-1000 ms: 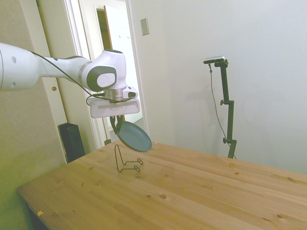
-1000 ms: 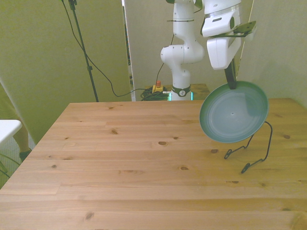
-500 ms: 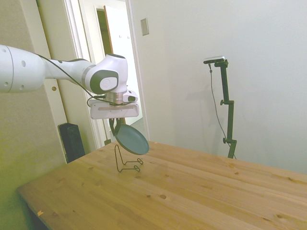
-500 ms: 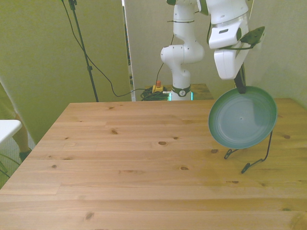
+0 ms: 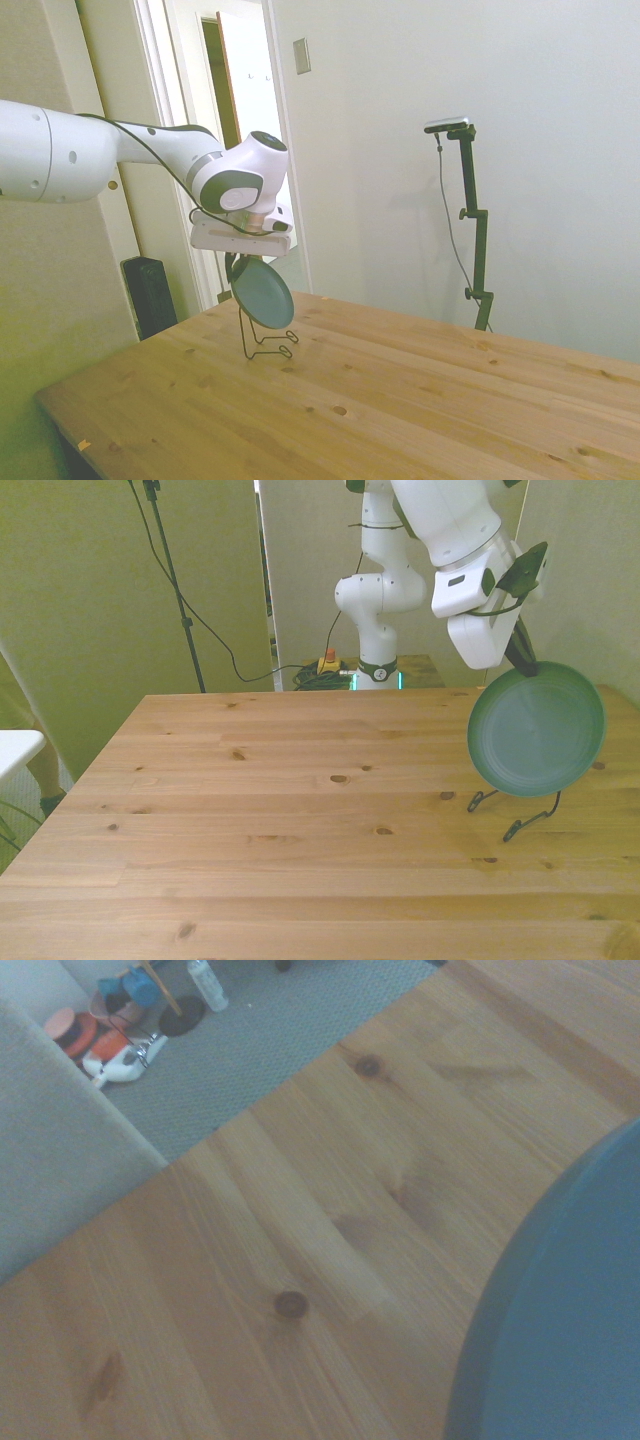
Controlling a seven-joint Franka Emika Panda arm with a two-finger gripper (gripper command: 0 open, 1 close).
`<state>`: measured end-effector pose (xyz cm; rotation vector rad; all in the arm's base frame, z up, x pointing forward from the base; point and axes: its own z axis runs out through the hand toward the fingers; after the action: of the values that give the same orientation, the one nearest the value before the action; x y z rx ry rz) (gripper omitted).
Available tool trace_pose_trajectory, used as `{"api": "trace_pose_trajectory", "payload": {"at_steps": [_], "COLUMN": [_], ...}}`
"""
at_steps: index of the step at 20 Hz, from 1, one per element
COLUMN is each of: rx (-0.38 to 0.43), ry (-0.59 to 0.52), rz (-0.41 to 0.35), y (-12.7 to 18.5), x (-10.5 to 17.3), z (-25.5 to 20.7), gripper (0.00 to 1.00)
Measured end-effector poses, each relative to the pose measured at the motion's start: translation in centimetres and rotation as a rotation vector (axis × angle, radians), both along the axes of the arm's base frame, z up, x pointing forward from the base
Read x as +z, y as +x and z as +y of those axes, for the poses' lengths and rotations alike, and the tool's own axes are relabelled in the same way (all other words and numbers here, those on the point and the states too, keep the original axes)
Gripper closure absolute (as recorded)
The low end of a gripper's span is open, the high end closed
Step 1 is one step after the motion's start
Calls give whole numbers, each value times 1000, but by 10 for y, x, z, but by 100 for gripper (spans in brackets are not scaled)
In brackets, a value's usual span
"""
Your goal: Load the plate
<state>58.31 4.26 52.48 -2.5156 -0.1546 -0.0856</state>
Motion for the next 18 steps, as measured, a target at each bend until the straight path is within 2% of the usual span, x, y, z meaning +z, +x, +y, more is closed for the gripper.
{"api": "trace_pose_trajectory", "payload": {"at_steps": [18], "rx": [9], "ry": [130], "rz": [34], "y": [-4], "x": [-27], "z": [-33], "gripper": [100]}}
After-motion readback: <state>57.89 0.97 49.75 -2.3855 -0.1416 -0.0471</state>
